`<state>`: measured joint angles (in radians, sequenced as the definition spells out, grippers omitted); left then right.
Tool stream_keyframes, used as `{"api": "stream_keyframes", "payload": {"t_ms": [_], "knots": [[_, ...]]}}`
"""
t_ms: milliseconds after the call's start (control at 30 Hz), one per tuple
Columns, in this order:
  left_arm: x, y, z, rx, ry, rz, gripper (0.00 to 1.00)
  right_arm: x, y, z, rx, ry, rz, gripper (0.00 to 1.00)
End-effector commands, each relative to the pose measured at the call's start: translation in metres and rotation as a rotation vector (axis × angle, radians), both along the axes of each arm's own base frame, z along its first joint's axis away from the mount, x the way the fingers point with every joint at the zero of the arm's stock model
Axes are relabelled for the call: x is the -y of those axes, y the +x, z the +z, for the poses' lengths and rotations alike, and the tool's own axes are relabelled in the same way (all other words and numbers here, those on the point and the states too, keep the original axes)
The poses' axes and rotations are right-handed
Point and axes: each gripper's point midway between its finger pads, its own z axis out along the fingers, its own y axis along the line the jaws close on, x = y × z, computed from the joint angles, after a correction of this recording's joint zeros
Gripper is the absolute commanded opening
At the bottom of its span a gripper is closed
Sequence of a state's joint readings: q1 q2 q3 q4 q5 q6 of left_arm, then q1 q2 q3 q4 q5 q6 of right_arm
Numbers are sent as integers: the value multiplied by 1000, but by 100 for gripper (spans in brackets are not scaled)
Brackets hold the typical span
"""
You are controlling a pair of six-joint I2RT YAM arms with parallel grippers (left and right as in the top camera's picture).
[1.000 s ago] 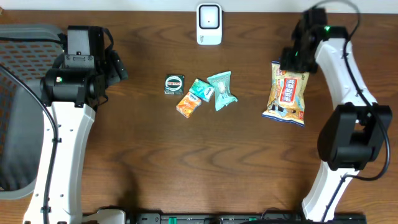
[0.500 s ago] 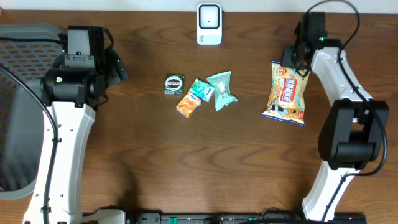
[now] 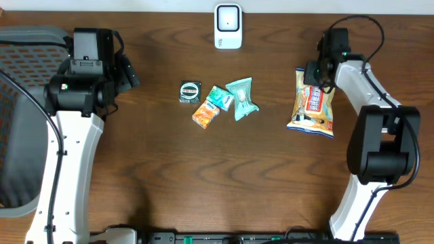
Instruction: Scan the item barcode
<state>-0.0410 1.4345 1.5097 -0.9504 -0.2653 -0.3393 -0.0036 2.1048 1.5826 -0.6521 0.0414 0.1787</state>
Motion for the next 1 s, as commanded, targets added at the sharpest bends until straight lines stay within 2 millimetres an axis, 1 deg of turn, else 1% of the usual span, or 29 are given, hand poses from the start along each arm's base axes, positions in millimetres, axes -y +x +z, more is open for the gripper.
{"api": "stream_keyframes", "payload": {"t_ms": [0,67,133,167,200,300,433,500,567,633,700,767,800,867,900,967], "knots": [[-3,0,0,-8,18,1,98,7,21,59,89,-9,-20,1],[-3,0,0,-8,18,1,98,6,16,75,64,-9,-19,1],[-3,0,0,-8,18,1,98,5,4,81,10,-9,-16,1],[-3,0,0,-8,18,1,98,4,-3,80,-20,-11,-10,1],[-3,0,0,-8,18,1,98,4,-22,73,-103,-15,3,1],[-3,0,0,-8,18,1,98,4,-50,53,-223,-13,3,1],[-3,0,0,-8,18,1,98,3,-75,20,-316,-13,6,2],[-3,0,0,-8,18,1,98,2,-85,1,-344,-12,6,3],[-3,0,0,-8,18,1,98,3,-91,-18,-347,-13,6,3],[-3,0,0,-8,18,1,98,3,-93,-36,-331,-13,6,3],[-3,0,0,-8,18,1,98,0,-93,-47,-308,2,10,2],[-3,0,0,-8,18,1,98,-8,-88,-50,-283,45,22,2],[-3,0,0,-8,18,1,98,-19,-81,-49,-252,102,41,2],[-3,0,0,-8,18,1,98,-34,-69,-44,-204,177,70,2],[-3,0,0,-8,18,1,98,-57,-52,-33,-131,281,122,3],[-3,0,0,-8,18,1,98,-81,-36,-20,-53,378,185,4]]}}
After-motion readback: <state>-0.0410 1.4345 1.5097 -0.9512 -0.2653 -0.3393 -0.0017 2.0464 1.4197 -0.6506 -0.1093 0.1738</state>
